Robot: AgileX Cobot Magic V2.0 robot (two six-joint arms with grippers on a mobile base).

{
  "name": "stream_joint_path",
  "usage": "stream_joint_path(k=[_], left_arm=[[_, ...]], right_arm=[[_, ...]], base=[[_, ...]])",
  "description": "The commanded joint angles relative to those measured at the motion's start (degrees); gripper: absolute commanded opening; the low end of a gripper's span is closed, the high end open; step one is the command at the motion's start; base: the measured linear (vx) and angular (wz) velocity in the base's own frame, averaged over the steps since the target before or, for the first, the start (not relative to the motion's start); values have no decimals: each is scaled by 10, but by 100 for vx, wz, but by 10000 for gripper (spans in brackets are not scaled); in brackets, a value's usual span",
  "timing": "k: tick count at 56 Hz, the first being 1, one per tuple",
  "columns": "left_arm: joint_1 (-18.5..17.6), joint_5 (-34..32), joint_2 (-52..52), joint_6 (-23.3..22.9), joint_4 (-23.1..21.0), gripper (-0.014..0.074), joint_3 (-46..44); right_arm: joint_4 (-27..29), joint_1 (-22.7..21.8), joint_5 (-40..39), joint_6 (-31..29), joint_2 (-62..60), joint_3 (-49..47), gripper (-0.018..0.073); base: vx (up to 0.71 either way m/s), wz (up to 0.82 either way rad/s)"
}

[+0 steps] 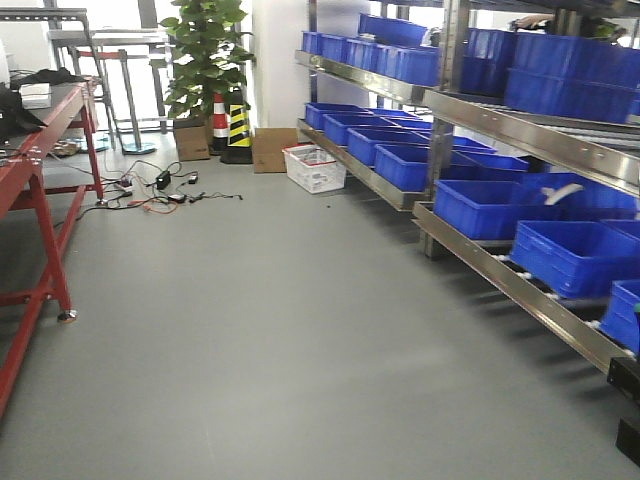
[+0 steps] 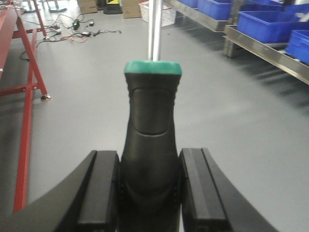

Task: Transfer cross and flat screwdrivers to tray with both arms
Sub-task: 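Hold both screwdrivers while the base drives to the roller shelf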

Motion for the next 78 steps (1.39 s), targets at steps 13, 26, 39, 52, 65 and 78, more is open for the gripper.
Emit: stream_joint_path(k=[13,26,39,52,65,78], left_arm=[[0,-51,1,-5,-8,0,-18],[0,-51,1,-5,-8,0,-18],[0,-51,1,-5,-8,0,-18],[0,-50,1,-5,-8,0,-18],[0,-51,1,-5,-8,0,-18],[0,-51,1,-5,-8,0,-18]], right_arm=[[2,0,-46,-4,-3,-19,-8],[2,0,-45,-4,-3,-19,-8],[2,0,-44,-4,-3,-19,-8],[2,0,-44,-4,-3,-19,-8],[2,0,-42,-4,2,-19,-8],[2,0,-38,-4,8,-19,-8]], base=[[68,15],[69,1],[69,-17],[67,-31],[62,-39],[54,-64]])
